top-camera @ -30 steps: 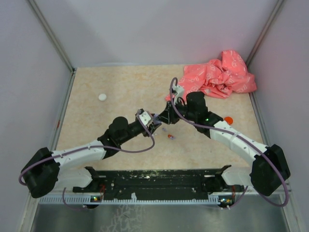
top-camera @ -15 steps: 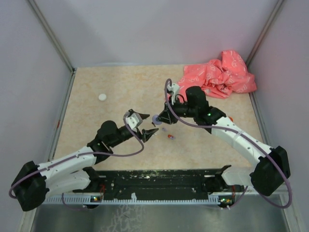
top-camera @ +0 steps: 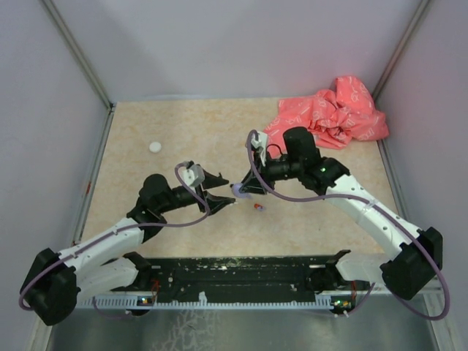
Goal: Insert the wireless bluetooth earbuds into the charging case
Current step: Pick up the charging case at the center of the board.
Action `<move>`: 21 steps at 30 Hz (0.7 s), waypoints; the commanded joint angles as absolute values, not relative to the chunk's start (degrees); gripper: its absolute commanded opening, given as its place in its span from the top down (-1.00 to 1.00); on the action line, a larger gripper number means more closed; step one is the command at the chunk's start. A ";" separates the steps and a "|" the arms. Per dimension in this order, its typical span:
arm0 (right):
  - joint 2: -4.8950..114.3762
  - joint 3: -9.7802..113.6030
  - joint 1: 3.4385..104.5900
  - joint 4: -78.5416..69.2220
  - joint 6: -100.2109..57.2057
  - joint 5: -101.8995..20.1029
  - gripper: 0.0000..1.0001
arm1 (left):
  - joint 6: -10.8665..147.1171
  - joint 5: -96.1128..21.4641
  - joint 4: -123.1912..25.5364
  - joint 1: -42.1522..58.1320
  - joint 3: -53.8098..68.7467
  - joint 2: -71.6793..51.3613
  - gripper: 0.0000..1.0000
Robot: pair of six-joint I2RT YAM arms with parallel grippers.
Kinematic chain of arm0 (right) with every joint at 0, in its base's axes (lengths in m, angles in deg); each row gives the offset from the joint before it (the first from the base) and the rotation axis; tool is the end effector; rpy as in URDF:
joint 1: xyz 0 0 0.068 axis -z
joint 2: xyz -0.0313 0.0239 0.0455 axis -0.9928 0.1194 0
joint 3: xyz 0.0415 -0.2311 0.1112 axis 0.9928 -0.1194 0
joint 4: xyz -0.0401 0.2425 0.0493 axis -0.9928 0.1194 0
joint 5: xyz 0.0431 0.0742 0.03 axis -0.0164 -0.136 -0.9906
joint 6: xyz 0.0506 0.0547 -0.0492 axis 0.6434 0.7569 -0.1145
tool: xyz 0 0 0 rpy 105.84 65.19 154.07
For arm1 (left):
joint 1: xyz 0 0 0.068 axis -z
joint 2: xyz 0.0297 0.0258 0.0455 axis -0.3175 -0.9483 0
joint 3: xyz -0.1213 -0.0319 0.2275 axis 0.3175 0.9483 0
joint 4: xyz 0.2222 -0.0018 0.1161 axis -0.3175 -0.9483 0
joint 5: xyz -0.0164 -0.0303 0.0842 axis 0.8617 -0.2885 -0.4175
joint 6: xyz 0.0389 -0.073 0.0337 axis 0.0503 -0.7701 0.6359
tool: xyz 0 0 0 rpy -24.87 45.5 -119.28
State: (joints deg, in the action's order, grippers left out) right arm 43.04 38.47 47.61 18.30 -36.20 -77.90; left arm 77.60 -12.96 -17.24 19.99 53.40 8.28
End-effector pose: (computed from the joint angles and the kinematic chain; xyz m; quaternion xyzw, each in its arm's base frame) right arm 0.1981 0.2101 0.3116 -0.4718 0.6776 0.4298 0.3653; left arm 0.1734 -0.1927 0.2631 0.3999 0.5642 -0.4229 0.5856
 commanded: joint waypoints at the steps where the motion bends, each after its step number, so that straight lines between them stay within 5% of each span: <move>1: 41.17 42.58 47.02 19.76 -41.55 -82.90 0.96 | 74.39 -3.76 -14.80 19.56 50.82 6.68 -0.30; 21: 46.13 48.17 41.57 30.50 -50.16 -79.15 0.96 | 71.55 6.23 -16.81 19.28 46.52 2.34 0.31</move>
